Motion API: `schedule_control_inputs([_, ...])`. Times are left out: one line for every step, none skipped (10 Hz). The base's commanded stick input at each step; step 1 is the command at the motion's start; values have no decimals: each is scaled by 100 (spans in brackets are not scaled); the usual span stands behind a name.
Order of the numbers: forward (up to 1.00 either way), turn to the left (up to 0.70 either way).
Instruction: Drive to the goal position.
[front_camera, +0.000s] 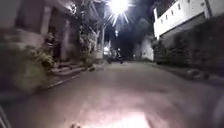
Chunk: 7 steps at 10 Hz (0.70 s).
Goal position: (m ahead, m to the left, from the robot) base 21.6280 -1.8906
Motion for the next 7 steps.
schedule_control_inputs([100,-27])
schedule_control_inputs([100,-27])
schedule_control_inputs([100,-27])
schedule_control_inputs([100,-27])
schedule_control_inputs([100,-27])
schedule_control_inputs([100,-27])
schedule_control_inputs([100,-27])
